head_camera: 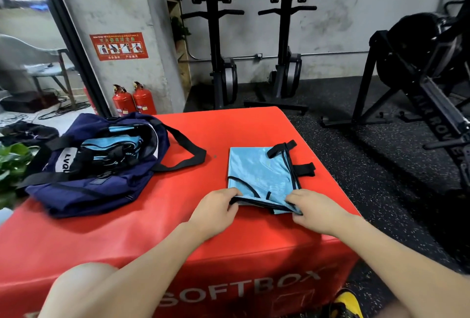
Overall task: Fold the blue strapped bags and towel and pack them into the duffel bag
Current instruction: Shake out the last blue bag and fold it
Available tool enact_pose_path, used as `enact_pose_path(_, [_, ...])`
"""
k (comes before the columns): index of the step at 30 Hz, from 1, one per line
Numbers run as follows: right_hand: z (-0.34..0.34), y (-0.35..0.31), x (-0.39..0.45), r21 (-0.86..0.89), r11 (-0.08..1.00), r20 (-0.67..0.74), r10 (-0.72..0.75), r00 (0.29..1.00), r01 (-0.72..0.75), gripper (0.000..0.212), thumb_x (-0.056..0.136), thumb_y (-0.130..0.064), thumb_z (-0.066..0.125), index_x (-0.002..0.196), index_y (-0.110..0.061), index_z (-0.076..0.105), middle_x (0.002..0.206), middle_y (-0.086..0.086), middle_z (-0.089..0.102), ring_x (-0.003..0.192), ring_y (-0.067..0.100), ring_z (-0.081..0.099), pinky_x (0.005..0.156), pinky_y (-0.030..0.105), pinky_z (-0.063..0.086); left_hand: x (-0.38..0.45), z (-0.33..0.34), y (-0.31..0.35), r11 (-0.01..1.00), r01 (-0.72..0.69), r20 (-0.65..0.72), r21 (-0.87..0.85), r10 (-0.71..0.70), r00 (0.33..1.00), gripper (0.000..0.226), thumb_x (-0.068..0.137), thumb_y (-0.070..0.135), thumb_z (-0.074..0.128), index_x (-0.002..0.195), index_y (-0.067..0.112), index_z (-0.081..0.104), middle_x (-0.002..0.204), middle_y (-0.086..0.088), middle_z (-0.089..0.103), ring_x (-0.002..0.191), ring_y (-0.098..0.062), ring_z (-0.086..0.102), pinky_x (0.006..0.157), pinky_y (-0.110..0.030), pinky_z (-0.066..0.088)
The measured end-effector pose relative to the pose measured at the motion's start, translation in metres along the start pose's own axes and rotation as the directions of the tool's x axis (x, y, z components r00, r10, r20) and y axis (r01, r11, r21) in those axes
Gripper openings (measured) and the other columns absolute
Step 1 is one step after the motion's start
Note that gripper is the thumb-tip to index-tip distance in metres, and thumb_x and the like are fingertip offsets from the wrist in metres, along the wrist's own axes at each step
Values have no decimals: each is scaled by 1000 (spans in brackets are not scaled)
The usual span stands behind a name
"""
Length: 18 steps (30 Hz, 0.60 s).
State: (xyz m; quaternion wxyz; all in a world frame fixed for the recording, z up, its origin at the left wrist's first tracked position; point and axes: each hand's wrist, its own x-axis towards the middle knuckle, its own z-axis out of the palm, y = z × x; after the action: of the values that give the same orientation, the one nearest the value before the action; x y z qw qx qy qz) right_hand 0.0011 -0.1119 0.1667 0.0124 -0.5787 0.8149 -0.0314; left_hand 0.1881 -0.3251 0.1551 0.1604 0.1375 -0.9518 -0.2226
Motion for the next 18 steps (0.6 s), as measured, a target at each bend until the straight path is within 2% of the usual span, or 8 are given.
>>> enact_pose_path(2, [-6,6,-7,179,982,-30,66,997,-59,16,80,-28,59,75,-18,47,74,-7,50,73,11,45,66,35,37,-4,-1,1,998,-52,-36,-23,51,998,19,91,13,56,107,21,62,93,6,66,85,-18,60,75,-30,45])
enact_pose_path(4, [-14,8,-15,431,895,-58,153,986,-114,22,72,-35,60,67,-15,52,61,-8,46,60,5,38,58,34,35,-9,-4,5,993,-105,-75,-55,100,992,21,92,9,56,109,19,60,92,6,66,81,-15,57,71,-27,42])
enact_pose_path(8, [-34,8,-24,707,680,70,208,976,-196,30,66,-30,65,75,-2,62,62,-7,46,61,8,40,59,31,31,-19,-13,16,976,-155,-117,-155,138,983,20,93,10,57,109,22,59,81,12,61,69,-9,53,65,-24,43])
enact_pose_path(11, [-44,13,-26,786,575,161,166,973,-228,28,75,-19,68,79,8,62,67,-1,44,66,11,40,59,29,28,-22,-15,21,953,-163,-172,-253,122,978,18,94,9,62,106,23,63,76,16,59,63,-5,51,63,-16,41])
enact_pose_path(13, [-47,14,-24,804,548,168,162,972,-230,20,83,-6,70,73,9,60,64,-2,43,62,9,39,55,24,26,-19,-15,24,941,-162,-211,-298,101,972,19,94,9,64,107,22,65,82,18,63,69,-2,56,68,-14,43])
enact_pose_path(16, [-46,17,-14,817,538,87,242,966,-208,20,86,2,66,67,2,61,56,-8,43,51,4,37,49,18,28,-6,-14,25,940,-131,-254,-314,50,966,23,94,7,65,110,22,68,93,19,68,82,0,63,75,-12,44])
enact_pose_path(18, [-42,21,-4,803,572,-15,302,953,-168,19,85,-4,67,67,-5,62,57,-9,46,53,6,40,53,25,32,6,-14,24,937,-90,-248,-339,3,969,30,93,2,62,112,25,68,98,19,69,90,-1,65,79,-12,46])
